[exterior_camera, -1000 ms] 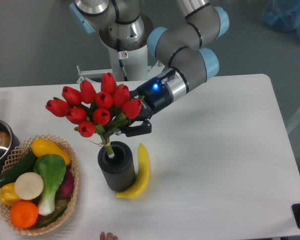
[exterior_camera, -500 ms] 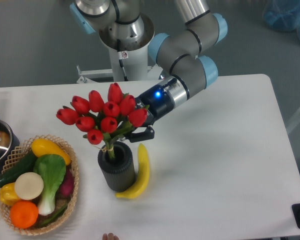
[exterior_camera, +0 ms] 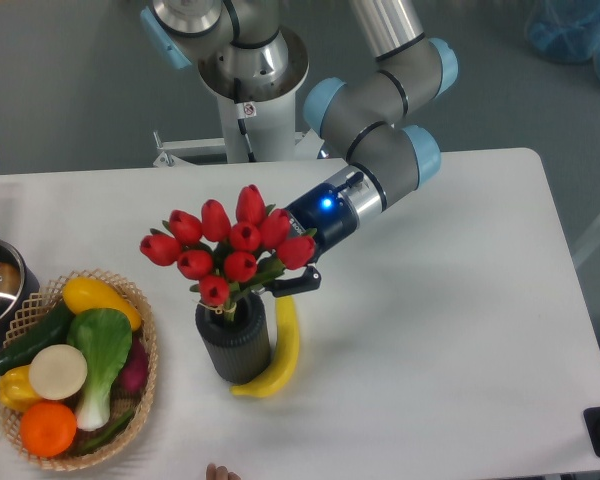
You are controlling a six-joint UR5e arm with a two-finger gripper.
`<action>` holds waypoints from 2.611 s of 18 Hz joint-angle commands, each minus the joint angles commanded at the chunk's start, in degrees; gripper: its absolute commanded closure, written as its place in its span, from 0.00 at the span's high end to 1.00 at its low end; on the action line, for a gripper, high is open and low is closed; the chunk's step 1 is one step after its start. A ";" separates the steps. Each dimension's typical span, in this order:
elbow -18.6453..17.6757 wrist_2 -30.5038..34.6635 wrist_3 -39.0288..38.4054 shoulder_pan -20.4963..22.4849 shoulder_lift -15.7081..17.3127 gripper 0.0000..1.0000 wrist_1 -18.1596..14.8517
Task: Insert the flowers into the vase
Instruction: 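Lower the tulip stems down into the vase opening, then open the gripper to release the tulips in the vase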
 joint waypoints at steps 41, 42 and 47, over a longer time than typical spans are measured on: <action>-1.67 1.14 6.33 0.44 -1.50 1.00 0.18; -1.76 2.10 6.33 0.96 -1.41 1.00 0.26; -3.07 13.95 5.81 3.42 3.94 1.00 0.09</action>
